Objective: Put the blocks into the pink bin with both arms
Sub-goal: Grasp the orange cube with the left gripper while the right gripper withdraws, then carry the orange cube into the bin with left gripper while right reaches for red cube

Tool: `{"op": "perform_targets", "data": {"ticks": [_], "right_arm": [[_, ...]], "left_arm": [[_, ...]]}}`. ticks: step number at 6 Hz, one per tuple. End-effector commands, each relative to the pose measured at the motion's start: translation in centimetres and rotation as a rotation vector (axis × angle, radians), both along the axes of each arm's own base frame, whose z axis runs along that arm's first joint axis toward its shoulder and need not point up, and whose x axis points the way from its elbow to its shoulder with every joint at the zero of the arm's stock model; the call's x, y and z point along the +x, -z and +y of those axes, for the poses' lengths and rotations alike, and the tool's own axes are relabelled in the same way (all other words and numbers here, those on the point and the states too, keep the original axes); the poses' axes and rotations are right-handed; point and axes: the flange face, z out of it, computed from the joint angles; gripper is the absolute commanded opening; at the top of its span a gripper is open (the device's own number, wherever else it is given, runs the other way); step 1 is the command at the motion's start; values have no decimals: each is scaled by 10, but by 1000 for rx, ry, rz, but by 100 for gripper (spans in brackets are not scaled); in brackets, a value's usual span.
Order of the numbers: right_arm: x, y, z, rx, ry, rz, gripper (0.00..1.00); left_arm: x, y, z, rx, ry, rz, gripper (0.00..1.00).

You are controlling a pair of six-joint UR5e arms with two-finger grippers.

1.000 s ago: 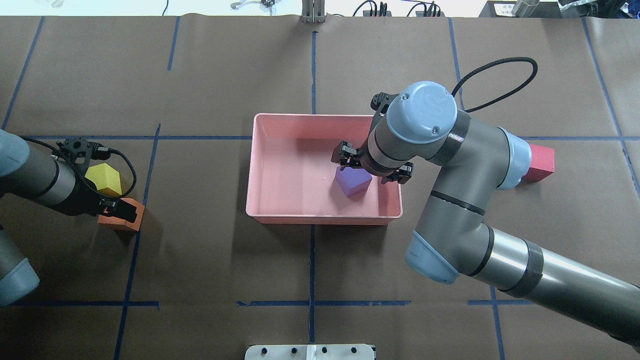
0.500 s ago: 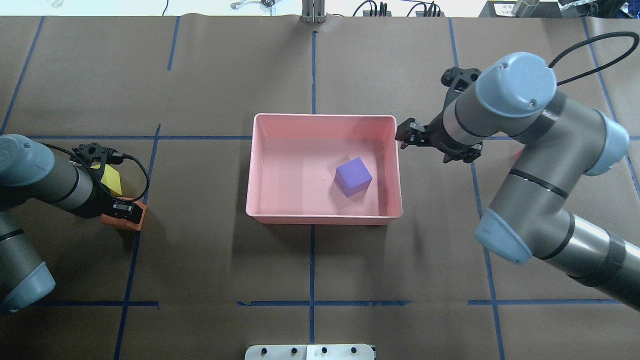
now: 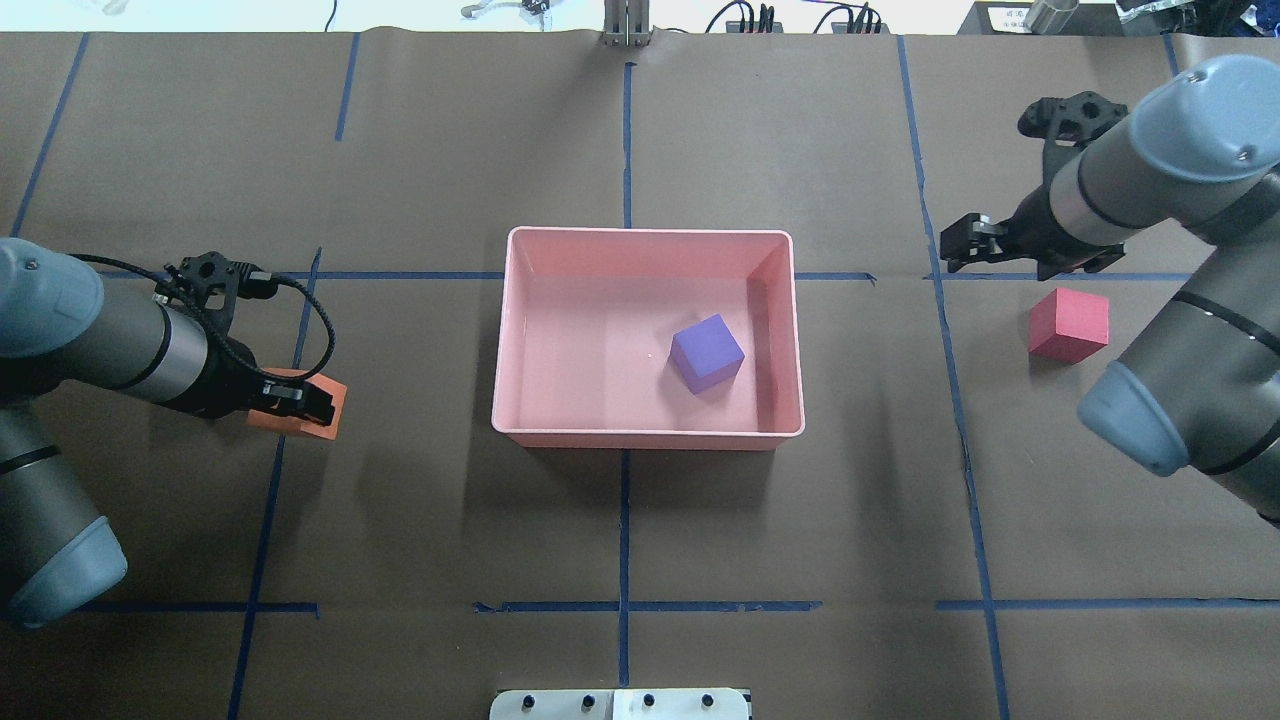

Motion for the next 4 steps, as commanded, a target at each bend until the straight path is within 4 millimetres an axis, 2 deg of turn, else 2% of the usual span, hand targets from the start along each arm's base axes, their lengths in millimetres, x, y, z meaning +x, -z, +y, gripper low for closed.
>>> {"op": "perform_targets", "data": {"ticks": [1,2,3,4], "right_arm": [[42,-54,-19,21,79,70,100],[40,-69,-22,-2,84,85,100],[36,-98,-29,9,83,78,100],[32,-142,-35,52,77,50,100]], "left_arm": [[21,137,-17,-102,109,223,8],[43,154,-28,-129,117,228,11],[71,159,-29,-135,92,216,16],[93,151,-40,-145,87,190,71]]}}
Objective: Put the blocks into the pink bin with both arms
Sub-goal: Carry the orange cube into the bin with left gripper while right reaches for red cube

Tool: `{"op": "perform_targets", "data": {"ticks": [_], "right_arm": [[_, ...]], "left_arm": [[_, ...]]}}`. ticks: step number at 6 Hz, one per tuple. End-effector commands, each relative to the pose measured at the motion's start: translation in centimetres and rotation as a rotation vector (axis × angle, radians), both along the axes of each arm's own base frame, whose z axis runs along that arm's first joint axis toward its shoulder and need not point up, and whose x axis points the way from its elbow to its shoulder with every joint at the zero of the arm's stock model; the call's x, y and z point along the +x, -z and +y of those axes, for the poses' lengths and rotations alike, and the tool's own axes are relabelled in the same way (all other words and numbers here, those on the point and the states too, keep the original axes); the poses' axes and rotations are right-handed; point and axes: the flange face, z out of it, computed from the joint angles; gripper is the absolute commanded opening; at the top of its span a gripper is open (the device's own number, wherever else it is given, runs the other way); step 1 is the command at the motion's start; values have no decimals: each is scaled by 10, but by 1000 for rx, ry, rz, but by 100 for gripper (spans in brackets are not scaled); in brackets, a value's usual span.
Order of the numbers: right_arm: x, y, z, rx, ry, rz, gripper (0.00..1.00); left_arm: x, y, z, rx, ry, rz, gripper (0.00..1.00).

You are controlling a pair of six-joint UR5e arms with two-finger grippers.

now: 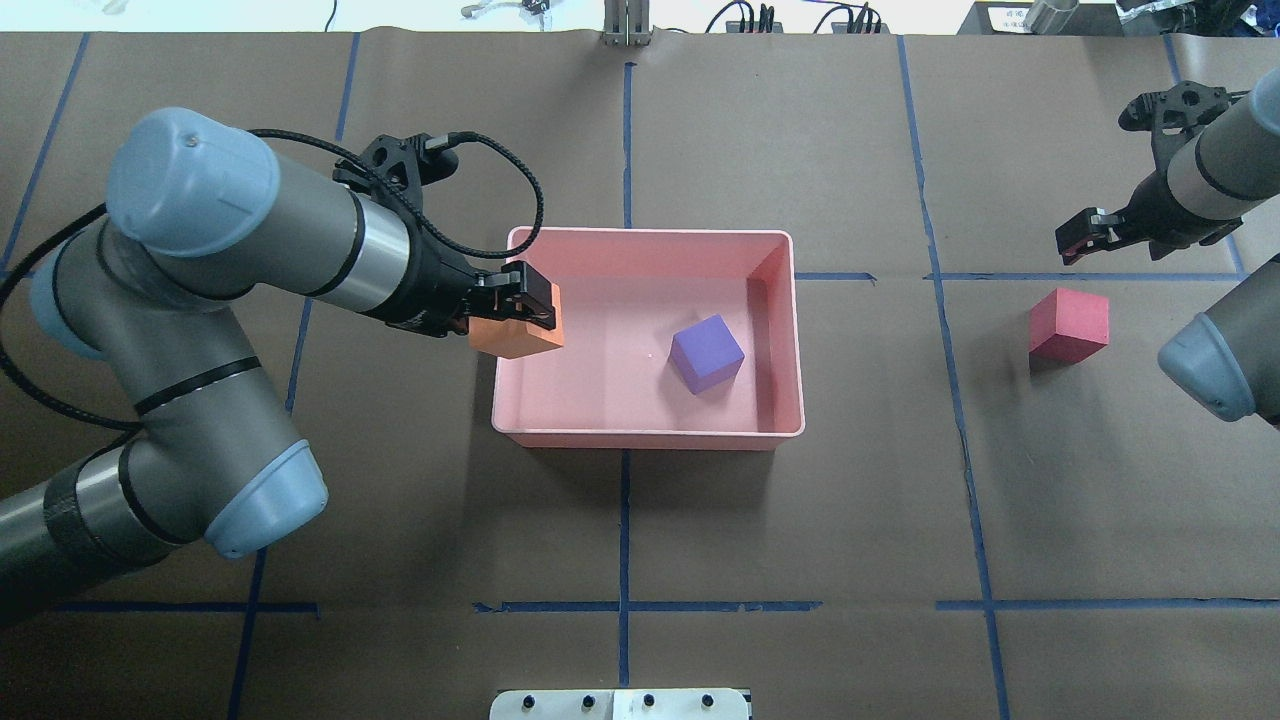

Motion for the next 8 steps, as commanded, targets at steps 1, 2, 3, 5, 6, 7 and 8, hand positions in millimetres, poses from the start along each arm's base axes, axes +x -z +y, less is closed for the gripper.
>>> {"op": "perform_targets", "data": {"ticks": [1,2,3,5,6,7,8], "right_arm": [[-6,-52,-3,24,15,-62,100],[-8,-47,7,-63,-24,-134,100],[-10,-29,5,-118,-110,-175,100],[-11,-36,12,-134,-120,-164,100],[-18,-47,15,-159,-102,-158,100],[-22,-47,17,-164,-94,-158,100],[-27,-51,19,-171,-86,-153,100]], "left_arm": [[42,4,0,29,58,-33,100],[55,10,16,52,79,-31,100],[53,12,17,53,81,-29,100],[49,17,19,59,84,-17,100],[48,17,19,59,84,-17,100],[45,17,20,61,87,-14,100],[42,18,21,63,88,-10,100]]}}
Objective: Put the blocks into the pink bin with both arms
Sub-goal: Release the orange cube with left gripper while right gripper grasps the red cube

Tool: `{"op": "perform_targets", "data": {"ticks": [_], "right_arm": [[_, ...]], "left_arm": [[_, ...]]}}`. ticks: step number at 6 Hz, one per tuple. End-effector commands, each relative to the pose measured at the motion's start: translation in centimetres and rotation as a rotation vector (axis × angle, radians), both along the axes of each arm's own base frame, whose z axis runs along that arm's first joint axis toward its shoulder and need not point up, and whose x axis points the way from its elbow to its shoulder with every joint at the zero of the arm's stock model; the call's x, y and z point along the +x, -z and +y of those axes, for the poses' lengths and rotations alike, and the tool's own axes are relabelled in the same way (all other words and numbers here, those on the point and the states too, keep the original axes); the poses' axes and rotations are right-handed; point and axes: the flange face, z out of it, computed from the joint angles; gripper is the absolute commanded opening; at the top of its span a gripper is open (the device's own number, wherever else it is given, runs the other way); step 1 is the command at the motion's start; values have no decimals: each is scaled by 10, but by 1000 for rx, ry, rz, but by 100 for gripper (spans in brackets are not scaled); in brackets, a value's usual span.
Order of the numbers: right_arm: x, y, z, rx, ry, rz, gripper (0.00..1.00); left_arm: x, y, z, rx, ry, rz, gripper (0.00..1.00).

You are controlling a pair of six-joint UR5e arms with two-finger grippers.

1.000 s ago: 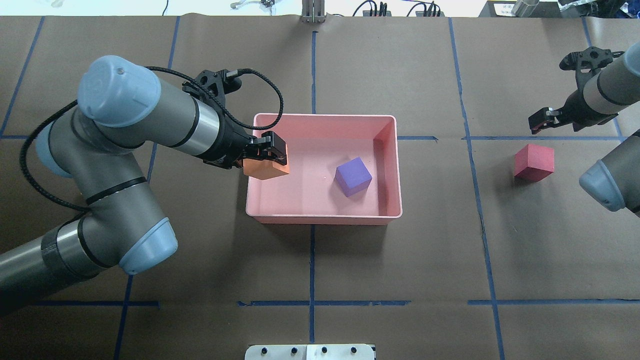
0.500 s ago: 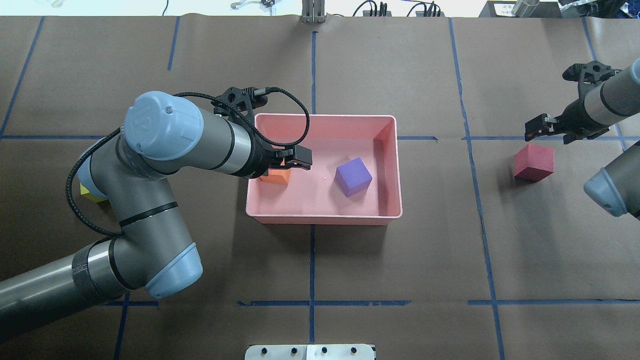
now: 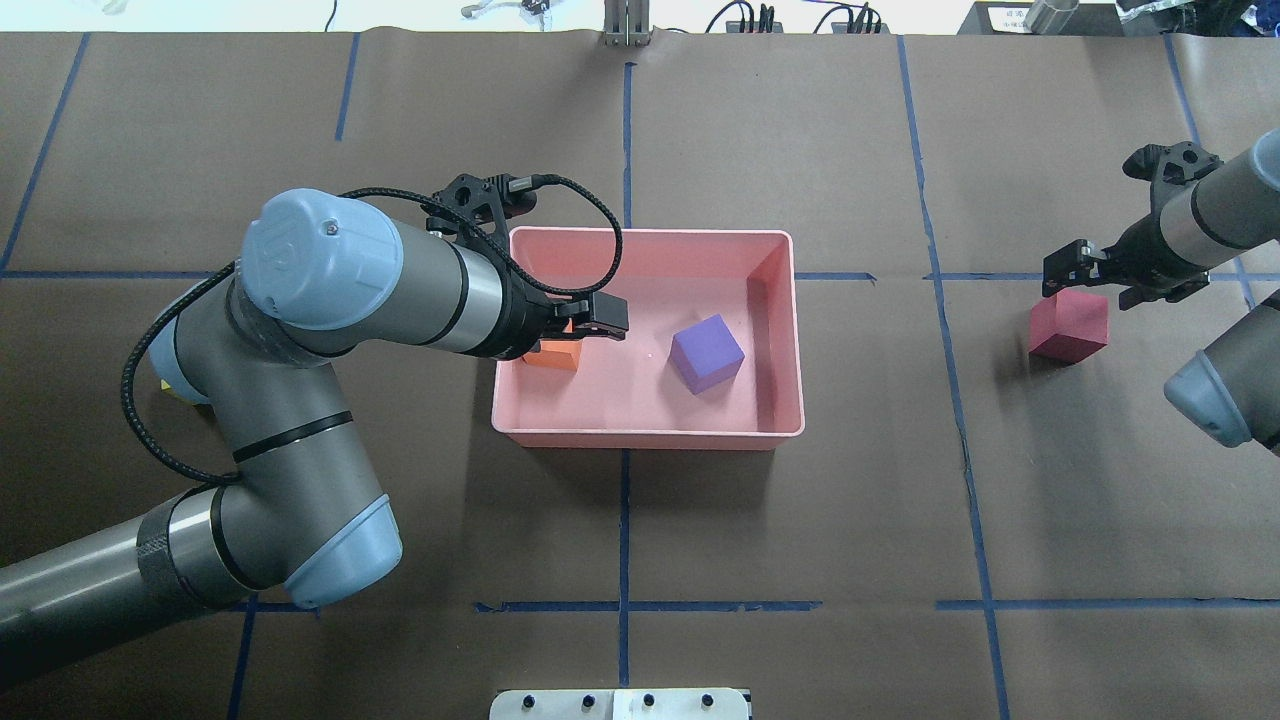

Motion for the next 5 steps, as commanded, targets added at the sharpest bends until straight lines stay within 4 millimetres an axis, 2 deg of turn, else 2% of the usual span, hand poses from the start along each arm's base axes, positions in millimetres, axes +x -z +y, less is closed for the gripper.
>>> {"op": "perform_targets", "data": {"ticks": [1,2,3,4,5], "right_arm": [[-16,-2,7,-6,28,2,100],[-25,-9,12,-16,43,11,100],[-25,-16,19,-24,50,18,77],[-26,-12,19,-26,49,10,8],[-24,34,23,23,40,-42,0]], "left_arm": [[-4,2,1,4,2,6,100],[-13,11,5,15,6,22,100],[-33,3,3,15,26,22,100],[-51,-37,-1,-3,43,-30,100],[-61,-55,-9,53,32,-74,100]]}}
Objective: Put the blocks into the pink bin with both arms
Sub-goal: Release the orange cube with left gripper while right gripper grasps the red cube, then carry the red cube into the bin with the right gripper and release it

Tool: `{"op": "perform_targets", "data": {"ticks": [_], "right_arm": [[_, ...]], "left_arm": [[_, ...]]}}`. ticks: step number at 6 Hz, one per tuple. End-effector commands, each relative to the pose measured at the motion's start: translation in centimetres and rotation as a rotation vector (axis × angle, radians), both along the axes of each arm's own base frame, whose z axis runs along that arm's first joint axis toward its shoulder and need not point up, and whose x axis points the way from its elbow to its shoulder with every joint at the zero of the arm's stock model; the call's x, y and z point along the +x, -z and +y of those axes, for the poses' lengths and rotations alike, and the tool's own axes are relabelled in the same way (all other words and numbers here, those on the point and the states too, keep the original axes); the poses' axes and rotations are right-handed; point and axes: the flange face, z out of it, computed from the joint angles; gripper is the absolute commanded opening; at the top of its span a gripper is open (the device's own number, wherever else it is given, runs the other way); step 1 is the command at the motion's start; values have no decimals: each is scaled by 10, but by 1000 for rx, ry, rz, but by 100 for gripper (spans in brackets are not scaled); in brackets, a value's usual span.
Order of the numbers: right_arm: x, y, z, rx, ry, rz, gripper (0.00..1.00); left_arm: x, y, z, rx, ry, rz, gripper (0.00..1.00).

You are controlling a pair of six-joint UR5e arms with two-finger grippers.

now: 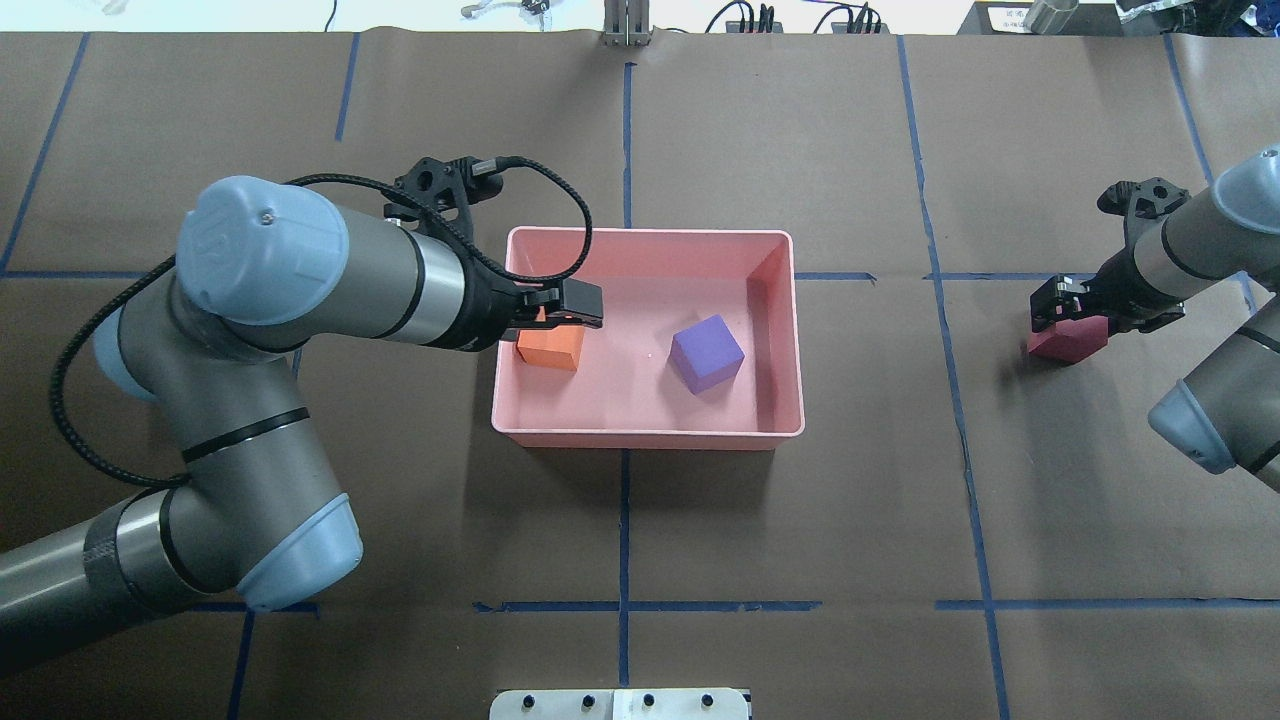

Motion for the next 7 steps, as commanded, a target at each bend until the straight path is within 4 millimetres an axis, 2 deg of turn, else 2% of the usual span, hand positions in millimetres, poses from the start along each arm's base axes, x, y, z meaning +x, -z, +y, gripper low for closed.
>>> {"op": "perform_targets", "data": {"ticks": [1,2,3,4,5,6,7], "right_arm": [[-1,96,9,71,-43,-121,0],[-25,186,-6,49,-132,-244,0],[-76,265,-1,-24,-171,-354,0],[-101,329,2,-86,-227,-425,1],[-156,356,33,-94,-229,-439,1],[-221,368,70,-22,-252,-414,2],[-257,373,77,-31,-264,-395,15]], "left_arm": [[-26,-82,-1,55,-38,-147,100],[-44,-130,-1,92,-67,-237,100],[-65,-159,-8,114,-71,-296,100],[-97,-190,-19,150,-73,-363,100],[-118,-206,-28,175,-77,-400,100],[-143,-206,-41,155,-78,-379,100],[-168,-214,-48,170,-109,-377,100]]}}
